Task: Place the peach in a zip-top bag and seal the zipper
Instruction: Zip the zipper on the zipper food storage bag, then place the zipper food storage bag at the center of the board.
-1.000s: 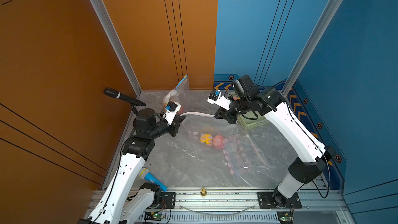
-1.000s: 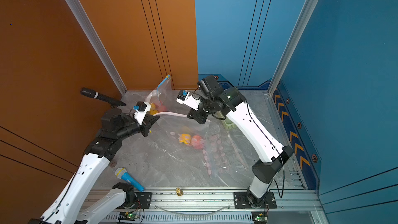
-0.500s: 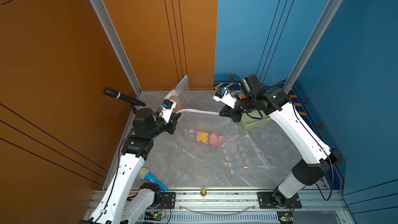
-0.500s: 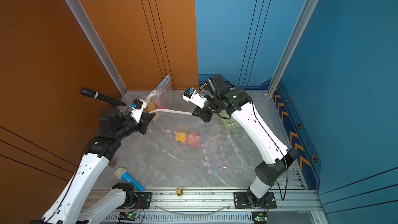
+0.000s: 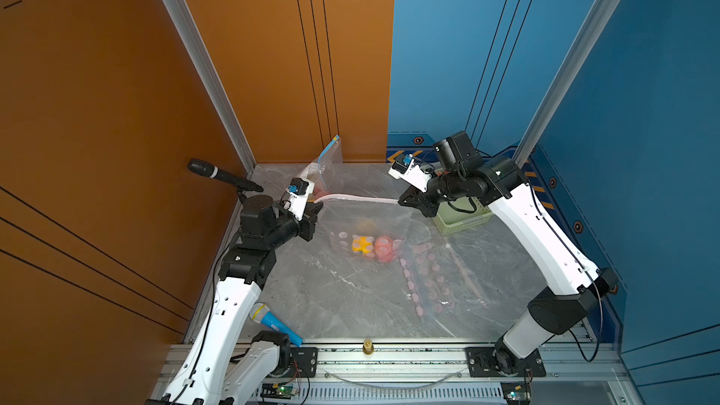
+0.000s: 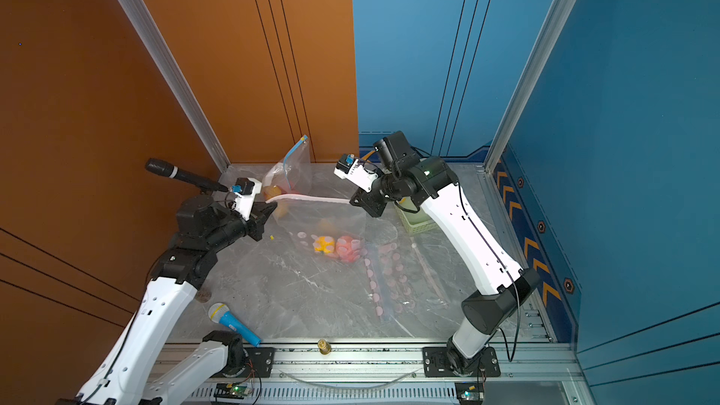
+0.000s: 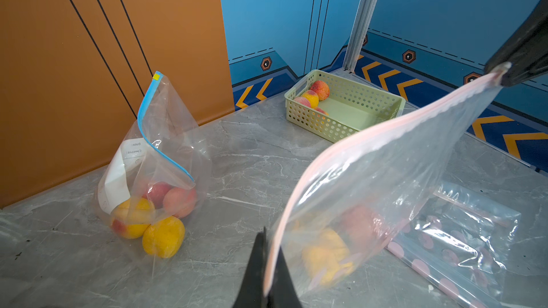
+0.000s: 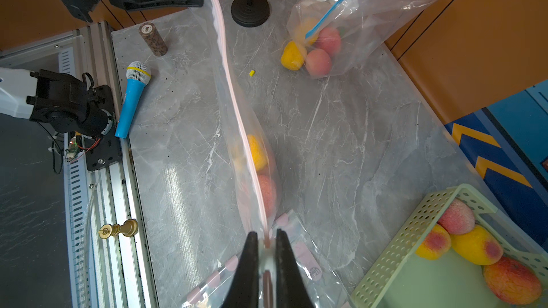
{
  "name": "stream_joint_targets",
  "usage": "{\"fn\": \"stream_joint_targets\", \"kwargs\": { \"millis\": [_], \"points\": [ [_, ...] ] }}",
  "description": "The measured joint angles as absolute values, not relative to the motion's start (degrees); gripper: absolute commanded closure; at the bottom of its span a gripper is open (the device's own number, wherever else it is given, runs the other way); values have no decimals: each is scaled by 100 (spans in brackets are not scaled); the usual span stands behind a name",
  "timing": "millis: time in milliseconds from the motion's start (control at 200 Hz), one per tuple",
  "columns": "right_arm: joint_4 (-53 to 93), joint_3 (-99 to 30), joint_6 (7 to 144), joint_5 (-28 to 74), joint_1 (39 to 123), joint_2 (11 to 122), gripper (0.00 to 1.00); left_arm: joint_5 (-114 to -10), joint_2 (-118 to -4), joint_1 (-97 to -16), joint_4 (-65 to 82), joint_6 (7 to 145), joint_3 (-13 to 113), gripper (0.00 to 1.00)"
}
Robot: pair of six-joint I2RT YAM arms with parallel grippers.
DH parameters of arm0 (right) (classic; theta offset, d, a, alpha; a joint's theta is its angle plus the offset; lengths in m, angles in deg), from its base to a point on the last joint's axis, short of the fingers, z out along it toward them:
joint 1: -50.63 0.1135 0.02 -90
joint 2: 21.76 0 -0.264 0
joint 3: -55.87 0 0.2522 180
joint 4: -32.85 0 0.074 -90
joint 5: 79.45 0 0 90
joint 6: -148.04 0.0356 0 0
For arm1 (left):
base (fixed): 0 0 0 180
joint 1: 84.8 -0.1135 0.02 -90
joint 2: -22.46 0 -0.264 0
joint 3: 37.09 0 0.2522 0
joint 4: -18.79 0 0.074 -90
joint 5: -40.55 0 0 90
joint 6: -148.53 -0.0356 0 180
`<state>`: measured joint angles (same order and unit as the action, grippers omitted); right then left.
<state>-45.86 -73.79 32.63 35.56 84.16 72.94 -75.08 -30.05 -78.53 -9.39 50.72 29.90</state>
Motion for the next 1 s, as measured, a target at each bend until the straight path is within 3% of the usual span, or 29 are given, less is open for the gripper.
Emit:
{"fn": "stream_joint_targets", "kwargs": {
  "millis": [776, 1001],
  "points": [
    [-4193, -7407, 3643, 3724, 8244, 7571, 100, -7291, -3040, -8015, -939, 5116, 2992, 100],
    [-3548, -8063, 4227, 3209, 8355, 8229, 100, -6811, -3073, -8041, -777, 5186, 3014, 100]
  ]
}}
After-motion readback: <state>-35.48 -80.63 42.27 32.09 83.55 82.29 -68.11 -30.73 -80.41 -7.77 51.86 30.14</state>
